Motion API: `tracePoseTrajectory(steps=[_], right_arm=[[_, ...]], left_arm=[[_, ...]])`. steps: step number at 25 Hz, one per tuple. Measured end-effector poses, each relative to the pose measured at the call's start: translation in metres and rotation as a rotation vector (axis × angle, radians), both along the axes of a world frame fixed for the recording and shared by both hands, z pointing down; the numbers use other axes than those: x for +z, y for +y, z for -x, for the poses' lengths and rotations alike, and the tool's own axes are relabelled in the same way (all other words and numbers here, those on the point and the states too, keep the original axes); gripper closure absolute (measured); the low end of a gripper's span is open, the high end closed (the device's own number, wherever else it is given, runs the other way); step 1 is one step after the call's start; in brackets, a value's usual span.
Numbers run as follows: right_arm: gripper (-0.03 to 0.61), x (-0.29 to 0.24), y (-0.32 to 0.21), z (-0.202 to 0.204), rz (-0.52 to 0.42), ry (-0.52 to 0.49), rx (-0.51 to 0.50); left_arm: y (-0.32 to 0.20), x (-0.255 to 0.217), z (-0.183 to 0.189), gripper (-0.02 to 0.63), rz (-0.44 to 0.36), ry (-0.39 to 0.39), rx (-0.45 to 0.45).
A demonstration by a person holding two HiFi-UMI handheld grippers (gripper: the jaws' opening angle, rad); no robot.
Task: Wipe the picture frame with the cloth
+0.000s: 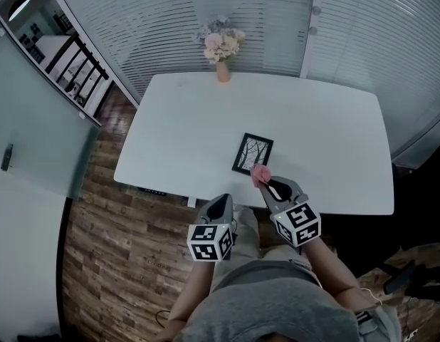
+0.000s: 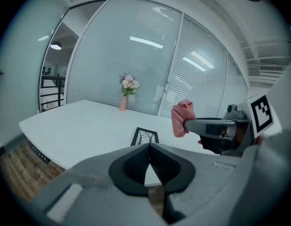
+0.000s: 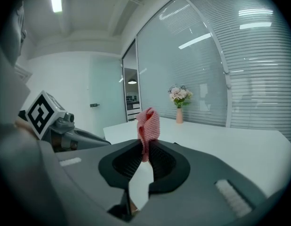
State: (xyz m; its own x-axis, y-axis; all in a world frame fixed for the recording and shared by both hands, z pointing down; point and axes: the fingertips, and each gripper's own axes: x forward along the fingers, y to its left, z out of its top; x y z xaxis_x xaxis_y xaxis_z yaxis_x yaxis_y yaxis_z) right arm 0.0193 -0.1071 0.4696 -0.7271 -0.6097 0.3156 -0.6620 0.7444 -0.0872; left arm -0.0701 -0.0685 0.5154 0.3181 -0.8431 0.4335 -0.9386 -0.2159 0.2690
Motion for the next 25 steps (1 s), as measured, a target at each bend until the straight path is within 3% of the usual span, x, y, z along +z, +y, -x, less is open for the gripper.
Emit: tracePoseTrajectory(steps=[11,25], right_arm=[[0.538,0.014,-0.08,0.007,-0.015,0.077,0.045],[0.538,0.066,-0.157,0.029,0.016,0.251,0.054]], left_arm=[[-0.056,0.023,0.0,0.612,0.053,-0.013,0.072],[-0.108,0.072,0.007,0.612,0.168,-0.014,0.136]])
